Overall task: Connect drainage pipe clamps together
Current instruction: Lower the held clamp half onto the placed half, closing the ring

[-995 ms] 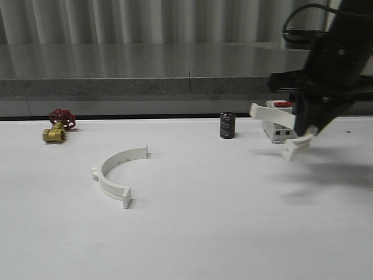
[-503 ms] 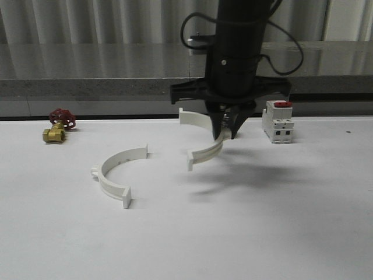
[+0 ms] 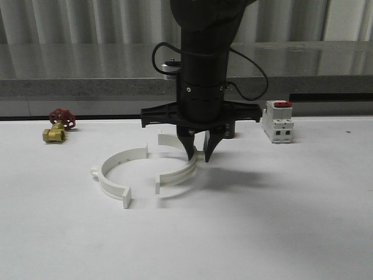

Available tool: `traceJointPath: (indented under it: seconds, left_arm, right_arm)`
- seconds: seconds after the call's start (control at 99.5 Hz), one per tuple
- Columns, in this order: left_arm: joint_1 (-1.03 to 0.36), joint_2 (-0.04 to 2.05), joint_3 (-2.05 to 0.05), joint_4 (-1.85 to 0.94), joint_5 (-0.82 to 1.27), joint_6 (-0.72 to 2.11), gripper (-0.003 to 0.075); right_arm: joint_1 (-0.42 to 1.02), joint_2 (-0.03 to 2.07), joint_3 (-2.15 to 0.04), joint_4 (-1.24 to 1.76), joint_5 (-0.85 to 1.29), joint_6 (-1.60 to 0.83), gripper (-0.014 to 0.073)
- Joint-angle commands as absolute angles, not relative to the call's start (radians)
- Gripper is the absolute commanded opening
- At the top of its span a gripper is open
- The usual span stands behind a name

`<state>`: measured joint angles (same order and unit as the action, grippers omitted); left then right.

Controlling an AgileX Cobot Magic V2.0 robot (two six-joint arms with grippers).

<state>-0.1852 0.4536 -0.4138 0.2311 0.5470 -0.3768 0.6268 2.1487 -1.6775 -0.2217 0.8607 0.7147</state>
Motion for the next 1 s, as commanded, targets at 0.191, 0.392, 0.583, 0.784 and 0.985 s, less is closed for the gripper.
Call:
traceJointPath:
  seconds: [0.191, 0.392, 0.583, 0.784, 0.985]
  left_arm:
    - [-0.185, 0.457, -0.441, 0.231, 0.487, -0.384, -0.002]
    - [-0.185, 0.457, -0.441, 0.231, 0.487, -0.384, -0.002]
    - [-0.185, 0.457, -0.441, 0.231, 0.487, -0.384, -0.002]
    - [-0.185, 0.457, -0.441, 0.231, 0.487, -0.384, -0.002]
    - [-0.185, 0.457, -0.441, 0.231, 0.487, -0.384, -0.002]
  right_arm:
    - [0.636, 2.089, -1.707, -0.21, 0.794, 0.742, 0.0041]
    - [0.646, 2.097, -1.707, -0.206, 0.788, 0.776, 0.0041]
    - [0.646, 2.112, -1.707, -0.206, 0.79, 0.791, 0.0041]
    - [0.646, 2.132, -1.707, -0.205, 0.801, 0.818, 0.0041]
    - [0.646, 2.131, -1.707, -0.205, 0.799, 0.829, 0.0041]
